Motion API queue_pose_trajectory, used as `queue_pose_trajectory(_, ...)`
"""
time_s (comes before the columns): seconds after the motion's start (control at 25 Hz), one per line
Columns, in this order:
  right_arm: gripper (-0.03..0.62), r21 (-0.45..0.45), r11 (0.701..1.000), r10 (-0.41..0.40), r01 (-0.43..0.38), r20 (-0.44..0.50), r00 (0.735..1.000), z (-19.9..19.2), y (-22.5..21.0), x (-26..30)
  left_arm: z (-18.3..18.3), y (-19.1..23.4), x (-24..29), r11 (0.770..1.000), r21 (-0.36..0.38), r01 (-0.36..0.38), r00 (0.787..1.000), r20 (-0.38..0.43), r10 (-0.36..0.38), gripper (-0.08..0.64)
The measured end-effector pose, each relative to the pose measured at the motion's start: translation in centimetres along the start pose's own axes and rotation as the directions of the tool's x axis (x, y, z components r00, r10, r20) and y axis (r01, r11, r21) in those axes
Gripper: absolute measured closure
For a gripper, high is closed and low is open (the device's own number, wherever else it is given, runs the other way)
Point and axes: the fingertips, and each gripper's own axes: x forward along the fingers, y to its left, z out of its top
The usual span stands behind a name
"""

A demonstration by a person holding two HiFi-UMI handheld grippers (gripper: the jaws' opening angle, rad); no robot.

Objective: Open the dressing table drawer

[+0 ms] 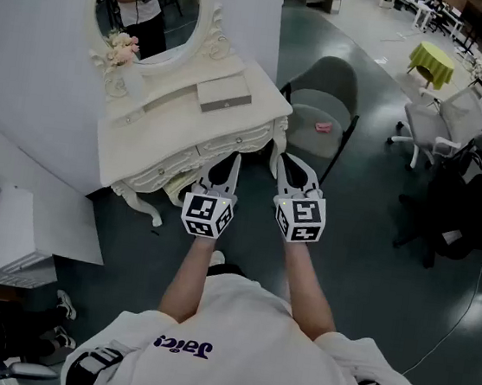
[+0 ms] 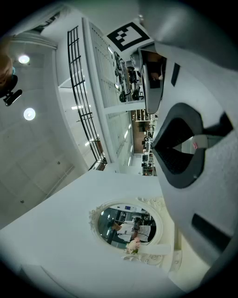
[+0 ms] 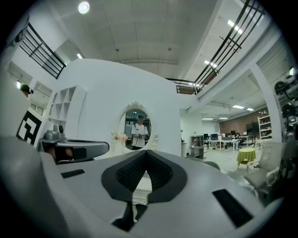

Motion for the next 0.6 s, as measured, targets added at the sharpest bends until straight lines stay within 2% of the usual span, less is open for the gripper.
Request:
queue_pose_trajectory(0.16,0.583,0.005,1.000,-0.012,0.012,0.022,1.000,0.8,-1.3,0.3,0.6,-0.1,1.4,1.000,0.011,-0.011,1.000,0.011,0.010,0.545)
queue_pose_trajectory(0.36,0.583,0.077,0.997,-0.021,0.018,0.032,0.999,0.4,-2.9,1.2,0.2,-0.4,3.0,1.000,0.011,0.001,1.000,0.005,-0.001,0.545)
queue_pose_trajectory(0.6,0.583,0.123,0.992,0.000,0.004,-0.032,0.999,-1.7,-4.0,4.6,-1.0,0.9,5.6,1.000,0.001,0.006,1.000,-0.018,-0.006,0.545)
